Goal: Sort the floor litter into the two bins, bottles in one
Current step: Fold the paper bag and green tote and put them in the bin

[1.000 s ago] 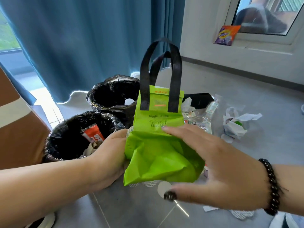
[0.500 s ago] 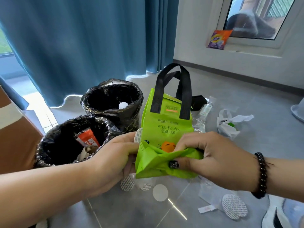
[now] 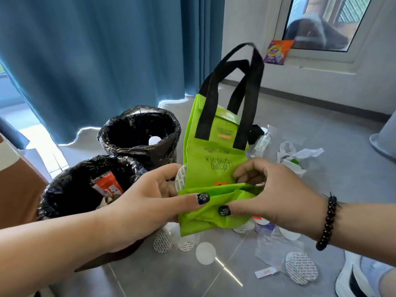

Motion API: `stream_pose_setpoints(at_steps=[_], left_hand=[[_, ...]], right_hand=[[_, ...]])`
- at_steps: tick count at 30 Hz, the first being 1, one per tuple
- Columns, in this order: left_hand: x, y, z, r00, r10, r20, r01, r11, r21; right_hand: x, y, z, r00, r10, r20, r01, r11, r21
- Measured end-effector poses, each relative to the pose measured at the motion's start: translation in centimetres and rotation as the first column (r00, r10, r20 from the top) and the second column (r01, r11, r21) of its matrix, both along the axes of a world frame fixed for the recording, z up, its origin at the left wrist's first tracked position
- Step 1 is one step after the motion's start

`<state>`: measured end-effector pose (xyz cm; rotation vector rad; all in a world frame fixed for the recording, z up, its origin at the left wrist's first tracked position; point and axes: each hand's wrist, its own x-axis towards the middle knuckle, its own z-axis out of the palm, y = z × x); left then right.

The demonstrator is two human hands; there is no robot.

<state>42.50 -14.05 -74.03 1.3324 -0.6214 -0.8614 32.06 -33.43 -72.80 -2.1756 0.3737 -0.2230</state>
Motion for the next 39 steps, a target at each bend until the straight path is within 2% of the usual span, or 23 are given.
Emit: stream_pose_setpoints(at_steps=[2,5,7,9,11,13,15,18,20,22,25,27,28,29,31,32,33,36,39], left_hand=[[0.1,-0.1,0.3,0.997,0.064,0.049,-0.065,0.998,0.015],[0.5,0.0,0.2,0.988,0.106,0.110,-0.109,0.994,0.026],[0.9,0.4,0.0,0.965,0.043,0.258,-0.061,0.996,0.060],[1.2,0.9,-0.2,0.903,-0.064,0.425,0.003,0.990,0.143],[1.6,1.4,-0.5,0.802,-0.176,0.571,0.015,0.961,0.275],[2.1,1.6,-0.7,0.693,-0.261,0.672,-0.033,0.920,0.390],[2.7,1.8,-1.0,0.647,-0.255,0.719,-0.117,0.898,0.423],[4.2,2.0,-1.6,0.530,-0.163,0.832,-0.365,0.842,0.398],[5.2,2.3,-1.7,0.458,-0.127,0.880,-0.506,0.776,0.376],[6.1,2.7,-1.8,0.412,-0.153,0.898,-0.553,0.741,0.380],[6.6,3.0,-1.9,0.294,-0.289,0.911,-0.530,0.744,0.407],[6.5,2.9,-1.4,0.265,-0.299,0.917,-0.552,0.732,0.399],[6.5,2.7,-1.0,0.283,-0.250,0.926,-0.575,0.728,0.372],[6.5,2.5,-0.6,0.318,-0.163,0.934,-0.599,0.729,0.331],[6.5,2.1,0.4,0.410,0.026,0.912,-0.638,0.722,0.267],[6.4,1.8,1.0,0.462,0.102,0.881,-0.637,0.730,0.249],[6.2,1.5,1.5,0.522,0.177,0.834,-0.621,0.749,0.230],[5.0,0.5,2.6,0.742,0.378,0.553,-0.532,0.834,0.143],[3.9,0.0,2.7,0.883,0.354,0.310,-0.403,0.909,0.109]], right_hand=[[0.1,-0.7,-0.3,0.999,-0.054,0.003,0.054,0.996,0.066],[0.6,-2.8,-0.5,0.990,-0.128,0.057,0.102,0.936,0.337],[1.1,-4.3,-0.4,0.985,-0.155,0.080,0.095,0.859,0.503],[1.7,-5.4,0.4,0.974,-0.203,0.098,0.079,0.714,0.696],[1.8,-6.1,1.4,0.961,-0.228,0.157,-0.001,0.563,0.826],[1.5,-6.0,2.4,0.961,-0.137,0.238,-0.135,0.520,0.843],[1.3,-5.5,2.5,0.962,-0.041,0.269,-0.193,0.592,0.782],[0.8,-4.5,2.4,0.951,0.058,0.303,-0.232,0.783,0.577],[0.3,-4.1,2.0,0.925,0.161,0.344,-0.313,0.836,0.451],[-0.8,-3.4,1.9,0.872,0.302,0.385,-0.426,0.855,0.296],[-2.2,-2.6,0.9,0.755,0.491,0.434,-0.559,0.828,0.036],[-2.0,-1.5,-0.1,0.714,0.625,0.316,-0.577,0.781,-0.240],[-1.7,-0.7,-0.9,0.728,0.645,0.230,-0.537,0.746,-0.394],[-1.3,-0.5,-2.2,0.702,0.689,0.178,-0.518,0.666,-0.536],[-1.8,0.3,-2.7,0.638,0.770,0.001,-0.592,0.491,-0.639],[-2.3,0.6,-2.9,0.591,0.807,0.013,-0.580,0.436,-0.688],[-2.7,0.8,-3.3,0.571,0.817,0.077,-0.518,0.432,-0.738],[-2.7,0.8,-4.5,0.630,0.773,0.069,-0.337,0.353,-0.873],[-1.8,-1.3,-6.9,0.695,0.717,-0.052,-0.316,0.240,-0.918]])
